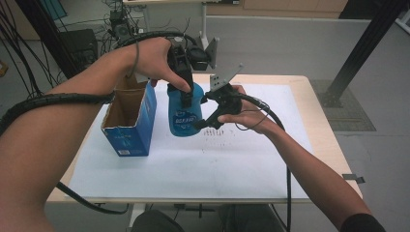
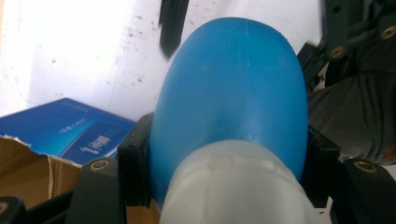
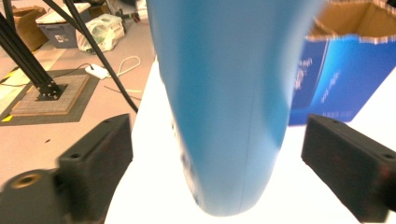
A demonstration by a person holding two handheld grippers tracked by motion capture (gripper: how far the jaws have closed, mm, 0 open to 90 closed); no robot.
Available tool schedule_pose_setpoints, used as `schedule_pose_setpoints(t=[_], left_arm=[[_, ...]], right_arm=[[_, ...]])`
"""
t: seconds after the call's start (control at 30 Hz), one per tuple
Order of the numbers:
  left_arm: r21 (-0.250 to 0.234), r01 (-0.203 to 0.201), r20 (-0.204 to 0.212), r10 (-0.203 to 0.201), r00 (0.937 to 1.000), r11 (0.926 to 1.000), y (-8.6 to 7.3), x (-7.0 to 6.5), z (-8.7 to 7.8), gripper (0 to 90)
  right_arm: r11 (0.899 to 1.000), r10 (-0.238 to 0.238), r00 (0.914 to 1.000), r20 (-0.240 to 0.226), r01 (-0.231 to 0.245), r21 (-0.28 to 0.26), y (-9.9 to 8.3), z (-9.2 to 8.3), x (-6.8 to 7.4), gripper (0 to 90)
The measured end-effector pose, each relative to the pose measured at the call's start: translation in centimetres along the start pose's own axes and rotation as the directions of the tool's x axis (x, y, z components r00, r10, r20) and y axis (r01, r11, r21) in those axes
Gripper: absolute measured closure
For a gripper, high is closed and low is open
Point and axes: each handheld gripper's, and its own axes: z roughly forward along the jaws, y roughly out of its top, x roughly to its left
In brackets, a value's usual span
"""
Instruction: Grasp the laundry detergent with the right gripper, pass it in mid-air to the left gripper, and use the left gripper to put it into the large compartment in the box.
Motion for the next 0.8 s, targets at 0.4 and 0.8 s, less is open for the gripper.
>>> schedule_pose_setpoints(t=[0.4,0.8], left_arm=[[-0.036,0.198,-0.029,-0.199,0.9797,0.9796,-1.3,2.1,-3.0,36.8],[-0.073,0.428,-0.066,-0.432,0.8993,0.9009,-4.0,4.7,-7.3,36.8]], right_arm=[[0.984,0.040,0.9971,0.065,-0.051,0.173,-0.7,-3.3,0.1,6.5],[0.958,0.070,0.9855,0.155,-0.109,0.266,-1.2,-6.8,-0.2,6.4]])
